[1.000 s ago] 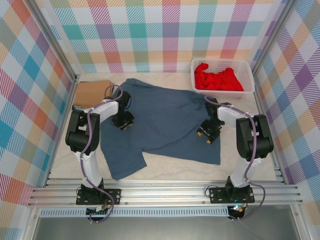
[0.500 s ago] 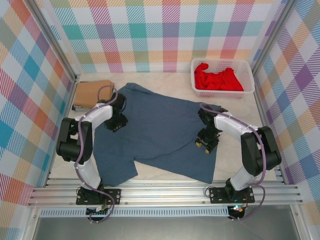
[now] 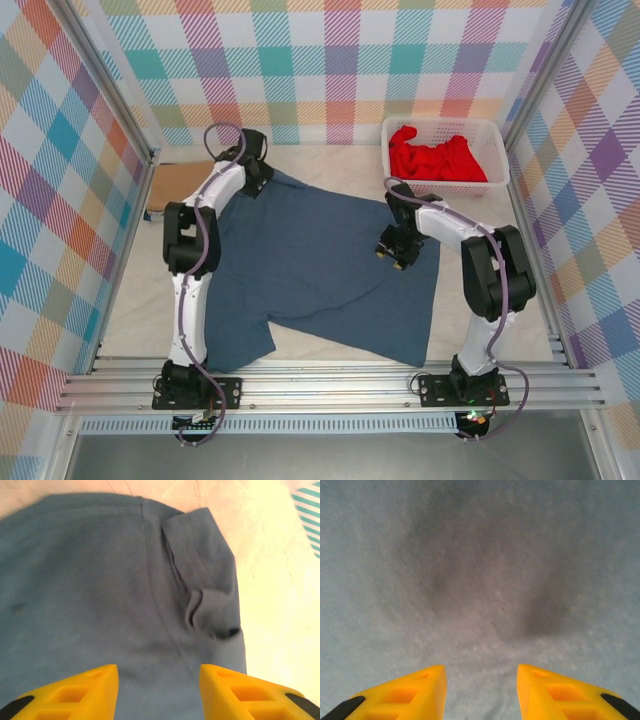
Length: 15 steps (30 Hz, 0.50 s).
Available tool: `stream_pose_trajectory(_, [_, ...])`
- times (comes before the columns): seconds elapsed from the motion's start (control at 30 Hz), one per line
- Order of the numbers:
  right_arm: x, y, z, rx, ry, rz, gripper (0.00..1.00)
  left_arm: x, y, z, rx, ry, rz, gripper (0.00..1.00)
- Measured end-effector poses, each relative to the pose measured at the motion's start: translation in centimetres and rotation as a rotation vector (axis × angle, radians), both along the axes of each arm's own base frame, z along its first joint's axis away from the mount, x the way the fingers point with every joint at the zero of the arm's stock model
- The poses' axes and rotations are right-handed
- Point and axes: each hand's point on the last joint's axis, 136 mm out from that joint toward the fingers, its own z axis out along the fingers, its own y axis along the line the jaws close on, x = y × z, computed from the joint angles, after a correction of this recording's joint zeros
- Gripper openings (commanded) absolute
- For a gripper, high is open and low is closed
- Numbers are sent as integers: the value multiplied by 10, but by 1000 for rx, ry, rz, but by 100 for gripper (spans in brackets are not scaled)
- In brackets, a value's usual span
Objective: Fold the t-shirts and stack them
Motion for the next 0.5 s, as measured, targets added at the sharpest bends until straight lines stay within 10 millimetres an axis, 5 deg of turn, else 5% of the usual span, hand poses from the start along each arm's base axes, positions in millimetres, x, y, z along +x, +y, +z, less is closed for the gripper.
stream_pose_trajectory(0.13, [2,-3,-8,9,17,-1,41,26,-8,-17,-63,-10,59,46])
stream_pose_trajectory(0.3, [5,-5,-8,24,14,-8,40,30,-10,-14,-107,-16,105,44])
stream_pose_trajectory(0.43, [5,-5,-8,29,16,-11,40,40,-14,-2,-141,-55,119,25])
stream_pose_trajectory(0.5, [5,-4,-8,33,16,-11,39,50,-18,2,-164,-82,115,23])
